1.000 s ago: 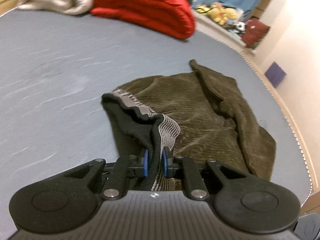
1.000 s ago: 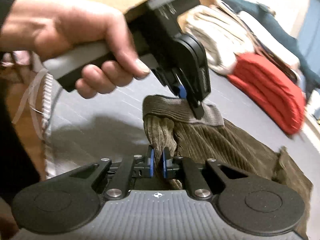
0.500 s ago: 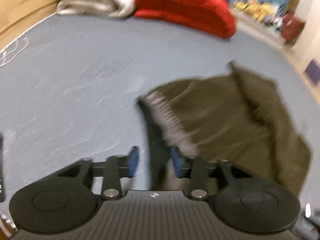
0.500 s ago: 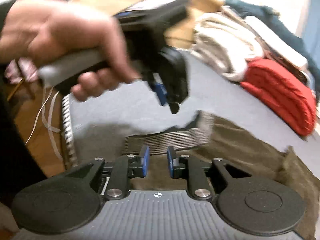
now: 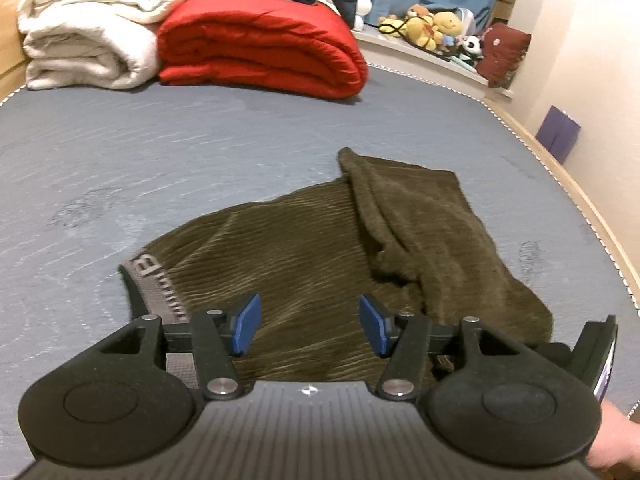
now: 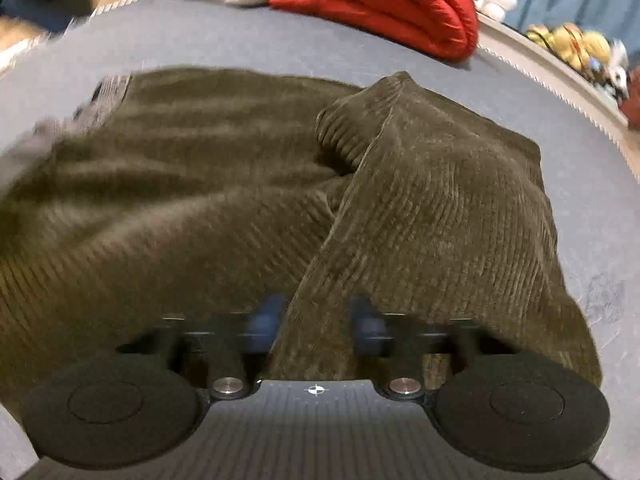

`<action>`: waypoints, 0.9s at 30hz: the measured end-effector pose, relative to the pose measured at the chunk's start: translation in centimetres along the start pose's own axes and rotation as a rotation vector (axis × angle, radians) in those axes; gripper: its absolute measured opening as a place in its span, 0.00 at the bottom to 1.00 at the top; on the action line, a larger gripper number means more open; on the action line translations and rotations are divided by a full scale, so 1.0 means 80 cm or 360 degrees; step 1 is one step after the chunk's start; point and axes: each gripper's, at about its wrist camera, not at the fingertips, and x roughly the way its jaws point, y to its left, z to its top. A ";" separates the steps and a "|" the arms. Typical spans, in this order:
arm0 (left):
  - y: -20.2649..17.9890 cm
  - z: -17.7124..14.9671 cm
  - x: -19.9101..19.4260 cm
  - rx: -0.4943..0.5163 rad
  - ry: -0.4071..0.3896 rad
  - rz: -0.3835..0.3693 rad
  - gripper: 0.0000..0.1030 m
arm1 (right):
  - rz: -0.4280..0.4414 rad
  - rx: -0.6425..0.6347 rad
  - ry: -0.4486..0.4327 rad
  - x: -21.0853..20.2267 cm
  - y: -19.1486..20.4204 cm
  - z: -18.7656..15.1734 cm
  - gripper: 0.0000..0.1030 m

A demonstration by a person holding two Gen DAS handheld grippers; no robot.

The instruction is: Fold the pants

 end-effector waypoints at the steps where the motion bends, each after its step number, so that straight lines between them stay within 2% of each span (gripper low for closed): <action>1: -0.006 -0.001 0.004 0.0003 -0.0002 -0.0015 0.59 | 0.0003 -0.0021 0.0001 -0.002 -0.001 -0.002 0.07; 5: -0.022 -0.005 0.016 0.0012 0.0015 -0.0056 0.59 | -0.0055 0.0009 -0.0043 -0.039 -0.026 -0.006 0.06; 8: -0.032 -0.004 0.027 0.0024 0.0028 -0.0094 0.61 | -0.0111 0.0055 -0.0083 -0.084 -0.068 -0.023 0.06; 10: -0.036 -0.004 0.033 0.0048 0.0035 -0.0097 0.62 | -0.0136 0.0052 -0.0062 -0.118 -0.097 -0.051 0.06; 13: -0.039 -0.007 0.043 0.0069 0.0063 -0.0102 0.62 | -0.0078 0.0029 0.0058 -0.149 -0.126 -0.110 0.06; 16: -0.042 -0.011 0.054 0.0085 0.0118 -0.0129 0.63 | 0.0054 -0.0088 0.0223 -0.169 -0.130 -0.172 0.06; 19: -0.049 -0.017 0.066 0.0093 0.0186 -0.0156 0.67 | 0.0167 -0.0143 0.0307 -0.179 -0.127 -0.196 0.09; 21: -0.056 -0.022 0.073 0.0113 0.0223 -0.0168 0.68 | 0.0162 -0.0132 0.0259 -0.191 -0.133 -0.182 0.10; 22: -0.060 -0.025 0.077 0.0127 0.0239 -0.0171 0.69 | 0.0168 -0.0111 0.0183 -0.200 -0.139 -0.169 0.13; 25: -0.067 -0.033 0.085 0.0157 0.0275 -0.0152 0.70 | 0.0132 0.0034 -0.0056 -0.219 -0.162 -0.126 0.41; 27: -0.065 -0.037 0.091 0.0151 0.0287 -0.0122 0.70 | 0.0094 0.0152 -0.0209 -0.218 -0.179 -0.098 0.46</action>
